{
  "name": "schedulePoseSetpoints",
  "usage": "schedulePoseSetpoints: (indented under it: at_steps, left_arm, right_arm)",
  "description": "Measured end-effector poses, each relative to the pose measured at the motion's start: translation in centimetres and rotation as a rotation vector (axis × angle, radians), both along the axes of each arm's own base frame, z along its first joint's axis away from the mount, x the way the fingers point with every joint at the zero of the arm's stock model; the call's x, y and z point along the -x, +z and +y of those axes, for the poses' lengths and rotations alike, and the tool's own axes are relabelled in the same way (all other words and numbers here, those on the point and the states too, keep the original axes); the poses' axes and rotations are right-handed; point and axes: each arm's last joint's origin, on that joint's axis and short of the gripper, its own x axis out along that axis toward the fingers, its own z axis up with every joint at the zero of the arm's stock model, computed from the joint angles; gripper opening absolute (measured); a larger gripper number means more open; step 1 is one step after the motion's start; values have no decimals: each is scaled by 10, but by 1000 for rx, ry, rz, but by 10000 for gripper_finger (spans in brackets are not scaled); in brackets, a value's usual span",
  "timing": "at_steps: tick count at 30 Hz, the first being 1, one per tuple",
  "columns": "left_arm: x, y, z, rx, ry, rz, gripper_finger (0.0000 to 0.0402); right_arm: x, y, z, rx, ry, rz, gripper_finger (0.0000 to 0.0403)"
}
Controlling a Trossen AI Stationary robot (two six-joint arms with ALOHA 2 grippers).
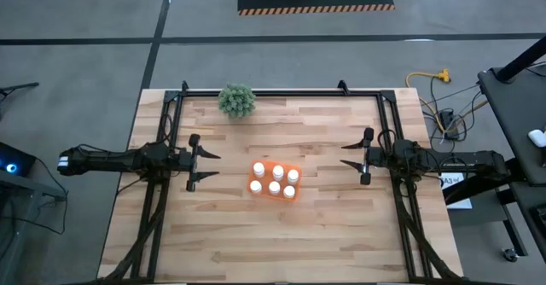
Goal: Pick and place pill bottles into a basket
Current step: Return to Home Position
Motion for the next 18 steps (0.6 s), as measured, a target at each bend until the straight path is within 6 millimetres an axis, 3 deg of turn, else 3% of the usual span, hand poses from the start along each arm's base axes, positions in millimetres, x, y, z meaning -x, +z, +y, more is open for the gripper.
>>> schedulePoseSetpoints:
  at_steps: [18]
  left_arm:
    - [0, 0, 0, 0, 0, 0, 217]
  right_arm:
    - [0, 0, 0, 0, 0, 0, 199]
